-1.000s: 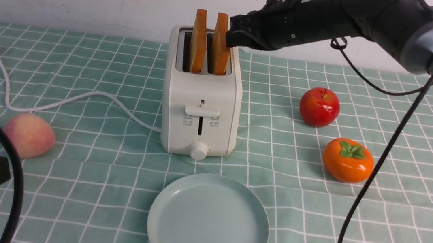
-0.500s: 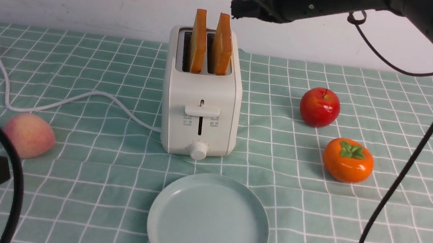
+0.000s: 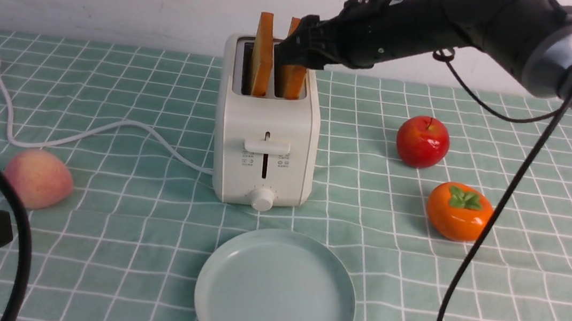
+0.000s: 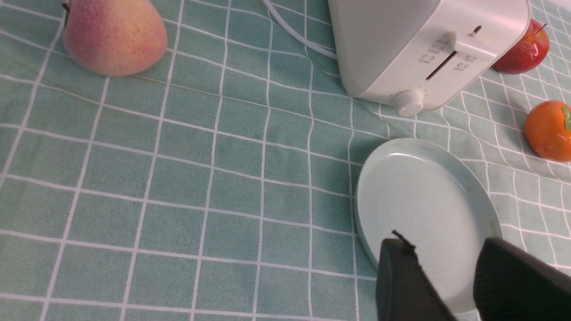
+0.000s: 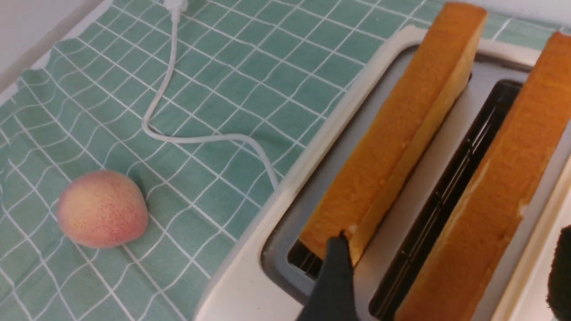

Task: Take toasted bread from bread machine on blue coffee table place on plate.
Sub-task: 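Grasp the toast slice in the toaster and pull it up out of the slot with the right gripper, then place the held slice of bread on top of the slice on the plate with the right gripper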

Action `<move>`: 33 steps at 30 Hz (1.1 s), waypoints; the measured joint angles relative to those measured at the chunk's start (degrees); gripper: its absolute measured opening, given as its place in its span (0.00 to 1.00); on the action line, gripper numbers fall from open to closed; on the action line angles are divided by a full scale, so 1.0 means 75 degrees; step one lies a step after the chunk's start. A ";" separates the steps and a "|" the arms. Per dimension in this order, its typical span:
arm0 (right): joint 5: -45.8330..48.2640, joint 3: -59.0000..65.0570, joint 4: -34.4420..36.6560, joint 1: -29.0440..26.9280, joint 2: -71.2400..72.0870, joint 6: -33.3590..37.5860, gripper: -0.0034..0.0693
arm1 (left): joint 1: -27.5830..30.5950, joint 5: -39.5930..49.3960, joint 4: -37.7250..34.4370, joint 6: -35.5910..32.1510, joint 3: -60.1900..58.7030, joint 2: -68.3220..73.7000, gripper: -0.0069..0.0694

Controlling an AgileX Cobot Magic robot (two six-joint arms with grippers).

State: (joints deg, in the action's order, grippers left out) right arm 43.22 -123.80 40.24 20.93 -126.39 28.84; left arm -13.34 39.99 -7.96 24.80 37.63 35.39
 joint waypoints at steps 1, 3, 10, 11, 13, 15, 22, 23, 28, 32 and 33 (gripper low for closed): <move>0.0002 0.0000 0.0012 0.0000 -0.0067 0.0000 0.85 | 0.0000 0.0015 0.0000 0.0000 0.0000 0.0000 0.41; 0.0002 0.0003 0.0030 0.0000 -0.0171 0.0000 0.82 | 0.0000 0.0025 0.0000 0.0000 -0.0008 0.0000 0.41; 0.0052 0.0010 0.0296 -0.0015 -0.0174 0.0000 0.40 | 0.0000 0.0042 -0.0029 -0.0002 -0.0008 0.0000 0.41; 0.0068 0.0010 0.0321 -0.0023 -0.0152 0.0000 0.33 | 0.0000 0.0045 -0.0029 -0.0002 -0.0008 0.0000 0.41; 0.0119 0.0010 0.0380 -0.0067 -0.0070 0.0000 0.19 | 0.0000 0.0061 -0.0031 -0.0002 -0.0008 0.0000 0.41; 0.0174 0.0010 0.0595 -0.0184 0.0091 0.0000 0.16 | 0.0000 0.0075 -0.0031 -0.0002 -0.0008 0.0000 0.41; 0.0410 0.0010 0.1090 -0.1059 0.1559 0.0031 0.16 | 0.0000 0.0107 -0.0031 -0.0002 -0.0013 0.0000 0.41; 0.0571 0.0010 0.1121 -0.1283 0.1873 0.0076 0.16 | 0.0000 0.0117 -0.0031 -0.0002 -0.0013 0.0000 0.41; 0.1595 -0.0006 0.0984 -0.2277 0.3014 0.0176 0.16 | 0.0000 0.0141 -0.0031 -0.0002 -0.0013 0.0000 0.41; 0.3110 0.0339 0.0415 -0.3270 0.3760 -0.0393 0.16 | 0.0000 0.0148 -0.0031 -0.0002 -0.0013 0.0000 0.41; 0.3339 0.0563 0.0313 -0.3327 0.3825 -0.0587 0.16 | 0.0000 0.0148 -0.0031 -0.0002 -0.0013 0.0000 0.41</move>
State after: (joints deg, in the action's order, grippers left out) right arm 68.27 -119.58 42.59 -4.02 -97.70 24.44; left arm -13.34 41.10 -8.19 24.79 37.53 35.39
